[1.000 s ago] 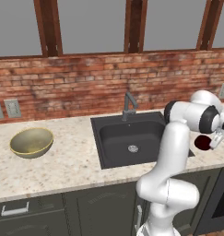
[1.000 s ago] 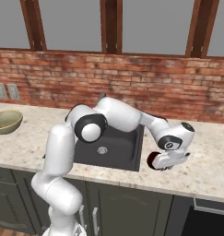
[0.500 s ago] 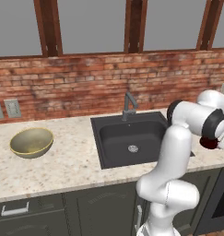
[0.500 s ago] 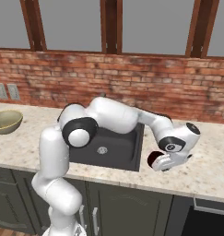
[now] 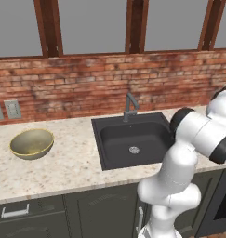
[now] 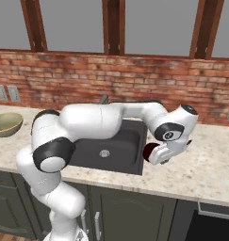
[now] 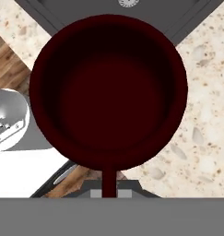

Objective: Pick the mug and place it in the sink. Pick the bowl and place it in the open cabinet and then close the cabinet.

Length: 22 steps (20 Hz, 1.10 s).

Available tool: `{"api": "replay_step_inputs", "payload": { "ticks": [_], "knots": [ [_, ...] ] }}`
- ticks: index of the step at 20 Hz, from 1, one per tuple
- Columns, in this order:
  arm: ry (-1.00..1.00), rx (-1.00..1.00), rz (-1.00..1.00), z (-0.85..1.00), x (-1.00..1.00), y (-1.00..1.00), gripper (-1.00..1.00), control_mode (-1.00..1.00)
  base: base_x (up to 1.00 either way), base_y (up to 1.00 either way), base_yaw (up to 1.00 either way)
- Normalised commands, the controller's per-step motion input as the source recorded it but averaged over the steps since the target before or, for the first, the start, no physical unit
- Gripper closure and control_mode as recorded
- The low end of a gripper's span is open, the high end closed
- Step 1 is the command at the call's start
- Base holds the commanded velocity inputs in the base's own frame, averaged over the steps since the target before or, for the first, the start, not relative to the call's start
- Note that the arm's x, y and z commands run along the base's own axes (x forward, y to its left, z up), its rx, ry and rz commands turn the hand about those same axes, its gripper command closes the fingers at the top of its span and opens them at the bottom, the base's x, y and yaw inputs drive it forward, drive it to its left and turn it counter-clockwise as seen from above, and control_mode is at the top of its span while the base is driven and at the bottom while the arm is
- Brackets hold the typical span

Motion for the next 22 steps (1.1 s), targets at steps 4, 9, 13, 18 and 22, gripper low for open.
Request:
{"api": "replay_step_inputs", "payload": {
  "ticks": [4,9,13,18,22],
  "knots": [
    [0.01,-0.11,0.00,0.71,0.00,0.55,1.00,-1.00,0.00,0.00,0.00],
    [0.01,-0.04,0.01,0.43,0.00,0.61,1.00,-1.00,0.00,0.00,0.00],
    [0.00,0.00,0.12,0.06,0.00,0.37,1.00,-1.00,0.00,0.00,0.00],
    [0.00,0.00,0.07,0.00,0.00,0.66,1.00,-1.00,0.00,0.00,0.00],
    [0.00,0.00,0.05,0.00,0.11,0.72,1.00,-1.00,0.00,0.00,0.00]
  ]
}}
